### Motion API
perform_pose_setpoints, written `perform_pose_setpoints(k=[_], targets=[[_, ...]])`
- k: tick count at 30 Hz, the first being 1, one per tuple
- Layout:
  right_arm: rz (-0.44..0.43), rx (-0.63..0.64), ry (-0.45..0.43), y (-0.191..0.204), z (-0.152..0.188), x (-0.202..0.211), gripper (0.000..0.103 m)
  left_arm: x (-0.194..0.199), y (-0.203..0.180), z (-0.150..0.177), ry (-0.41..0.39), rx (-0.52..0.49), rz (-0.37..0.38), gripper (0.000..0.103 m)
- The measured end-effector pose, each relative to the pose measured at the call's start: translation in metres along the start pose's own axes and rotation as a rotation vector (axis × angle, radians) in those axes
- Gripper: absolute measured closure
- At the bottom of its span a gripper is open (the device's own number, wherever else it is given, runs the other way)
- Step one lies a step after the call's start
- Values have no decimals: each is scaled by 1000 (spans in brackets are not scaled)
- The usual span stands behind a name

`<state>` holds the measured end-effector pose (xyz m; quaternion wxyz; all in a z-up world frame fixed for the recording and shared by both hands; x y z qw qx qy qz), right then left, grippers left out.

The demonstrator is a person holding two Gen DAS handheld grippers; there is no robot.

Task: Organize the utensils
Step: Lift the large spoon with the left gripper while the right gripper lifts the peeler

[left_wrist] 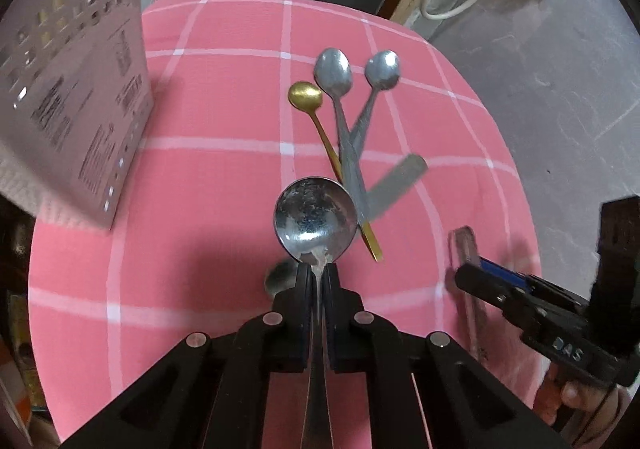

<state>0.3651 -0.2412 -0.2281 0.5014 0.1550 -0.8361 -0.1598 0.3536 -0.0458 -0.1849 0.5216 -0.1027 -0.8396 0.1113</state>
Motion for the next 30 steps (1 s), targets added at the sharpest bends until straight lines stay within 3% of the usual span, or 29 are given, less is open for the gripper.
perform_pose_setpoints(k=[5, 15, 20, 26, 30], targets=[[-6, -27, 7, -1, 13, 1, 81, 8, 5, 15, 32, 21, 40, 97], [-5, -64, 3, -4, 29, 3, 81, 11, 0, 27, 44, -33, 30, 96], [3, -80, 7, -4, 30, 3, 81, 8, 5, 26, 108, -13, 44, 92], [19, -38, 29, 0, 28, 0, 81, 5, 7, 27, 197, -60, 54, 93], [80, 41, 80, 12, 23, -6, 81, 1, 0, 24, 214, -111, 44, 98]])
Point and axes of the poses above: each gripper's, at about its wrist camera, not at the fingertips, and x roughly against the way its jaws point, y to its left, z to its underside, the point moved 2 cm from there along -x, roughly the way its jaws point, and after that the axes turned 4 degrees about -y, right-handed, at the moved point
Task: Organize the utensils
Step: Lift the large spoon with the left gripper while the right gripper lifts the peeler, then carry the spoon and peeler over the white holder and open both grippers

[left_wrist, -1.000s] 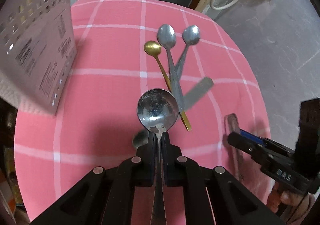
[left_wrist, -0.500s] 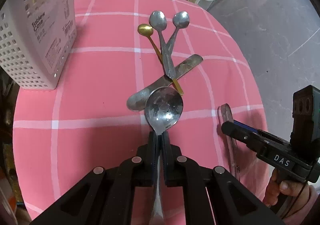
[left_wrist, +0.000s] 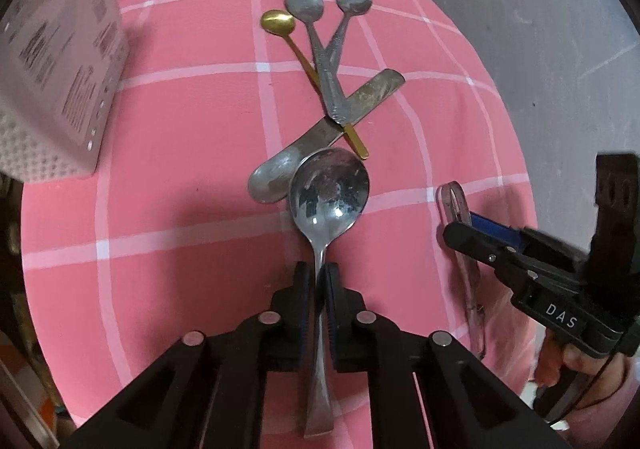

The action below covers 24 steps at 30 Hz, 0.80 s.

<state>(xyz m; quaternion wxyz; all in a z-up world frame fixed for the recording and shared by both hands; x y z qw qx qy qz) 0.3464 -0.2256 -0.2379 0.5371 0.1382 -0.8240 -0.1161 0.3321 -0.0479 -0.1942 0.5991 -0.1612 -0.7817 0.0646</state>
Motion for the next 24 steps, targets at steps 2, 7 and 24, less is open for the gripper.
perform_pose_setpoints(k=[2, 7, 24], targets=[[52, 65, 25, 10, -2, -2, 81, 1, -1, 1, -4, -4, 2, 98], [33, 65, 7, 15, 1, 2, 82, 15, 8, 10, -94, 82, 76, 98], [-175, 51, -469, 42, -14, 121, 82, 146, 4, 9, -560, -3, 74, 98]])
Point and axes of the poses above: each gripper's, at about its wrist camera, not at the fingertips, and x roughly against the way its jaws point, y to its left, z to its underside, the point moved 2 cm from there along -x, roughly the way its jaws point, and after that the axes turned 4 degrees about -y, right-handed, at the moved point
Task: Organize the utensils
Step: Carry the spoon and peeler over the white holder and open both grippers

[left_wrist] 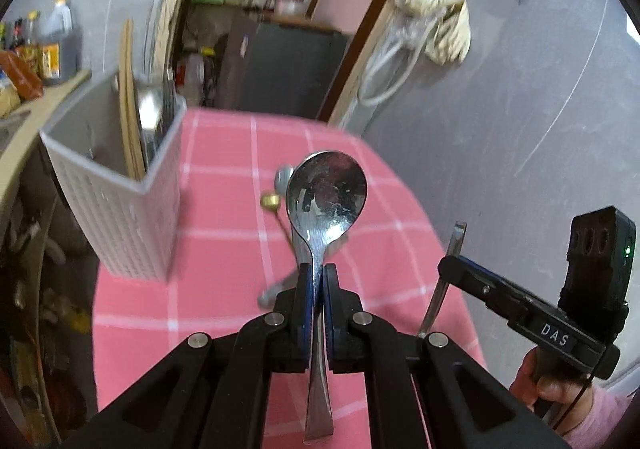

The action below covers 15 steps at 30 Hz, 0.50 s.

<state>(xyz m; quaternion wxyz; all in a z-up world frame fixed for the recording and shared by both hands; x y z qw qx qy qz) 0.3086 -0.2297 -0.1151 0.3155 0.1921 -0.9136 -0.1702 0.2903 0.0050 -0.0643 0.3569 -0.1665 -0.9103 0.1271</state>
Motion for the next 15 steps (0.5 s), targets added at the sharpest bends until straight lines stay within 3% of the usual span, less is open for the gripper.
perform_pose_setpoints(k=[8, 15], targets=[[-105, 54, -133, 44, -57, 4, 82, 35, 4, -54, -160, -16, 6, 98], [-176, 130, -255, 91, -106, 2, 82, 63, 15, -89, -299, -39, -34, 98]])
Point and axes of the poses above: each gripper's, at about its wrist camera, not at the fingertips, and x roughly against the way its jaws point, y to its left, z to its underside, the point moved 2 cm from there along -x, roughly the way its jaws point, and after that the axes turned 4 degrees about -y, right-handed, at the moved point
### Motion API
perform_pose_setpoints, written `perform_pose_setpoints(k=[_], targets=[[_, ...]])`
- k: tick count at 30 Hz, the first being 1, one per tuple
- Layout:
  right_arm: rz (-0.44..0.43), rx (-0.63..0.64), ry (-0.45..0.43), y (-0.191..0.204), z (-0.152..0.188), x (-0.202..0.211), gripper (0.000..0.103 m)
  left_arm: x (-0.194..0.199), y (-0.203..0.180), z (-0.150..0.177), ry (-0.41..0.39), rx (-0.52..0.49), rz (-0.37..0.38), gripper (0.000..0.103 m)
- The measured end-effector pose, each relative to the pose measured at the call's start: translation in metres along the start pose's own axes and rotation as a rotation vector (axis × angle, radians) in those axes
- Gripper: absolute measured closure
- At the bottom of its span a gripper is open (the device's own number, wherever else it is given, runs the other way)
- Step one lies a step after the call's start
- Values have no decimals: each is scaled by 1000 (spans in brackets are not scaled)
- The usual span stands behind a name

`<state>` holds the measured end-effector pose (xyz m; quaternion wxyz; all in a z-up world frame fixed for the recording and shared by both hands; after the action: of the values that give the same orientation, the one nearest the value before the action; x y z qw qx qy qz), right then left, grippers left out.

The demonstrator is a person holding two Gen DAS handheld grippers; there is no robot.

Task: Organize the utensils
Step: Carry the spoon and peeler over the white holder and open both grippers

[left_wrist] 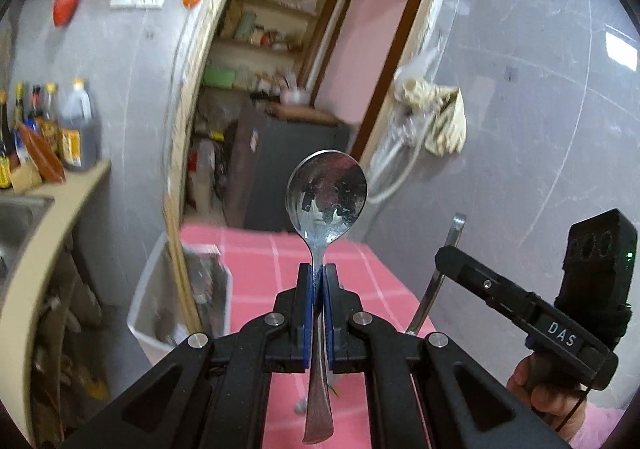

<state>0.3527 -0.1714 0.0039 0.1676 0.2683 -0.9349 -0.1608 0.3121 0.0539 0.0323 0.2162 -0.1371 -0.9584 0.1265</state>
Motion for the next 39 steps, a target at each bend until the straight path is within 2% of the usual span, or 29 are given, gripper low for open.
perform_pose_setpoints(k=[7, 11, 17, 26, 35, 39], targets=[[-73, 74, -79, 30, -36, -24, 82, 5, 20, -33, -133, -2, -55, 98], [-132, 91, -106, 41, -50, -49, 82, 5, 46, -43, -203, 57, -69, 98], [-183, 99, -69, 58, -39, -98, 82, -5, 78, -38, -261, 111, -102, 98], [-172, 114, 47, 46, 4, -148, 82, -40, 112, -2, -236, 210, -103, 98], [-175, 53, 131, 21, 36, -170, 82, -50, 120, 19, -197, 198, -119, 98], [-183, 49, 157, 18, 46, -173, 82, -49, 120, 22, -162, 192, -85, 97]])
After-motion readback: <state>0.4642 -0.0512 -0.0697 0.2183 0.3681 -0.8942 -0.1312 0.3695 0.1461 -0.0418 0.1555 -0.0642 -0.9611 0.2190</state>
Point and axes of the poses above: each gripper's, at about its wrist camera, not at the fingertips, and x roughly against the way its jaws point, y to its left, z to its underside, the point moved 2 cm from there along -x, roughly the way its jaws point, and after that the axes turned 4 degrees about -y, right-handed, at the moved point
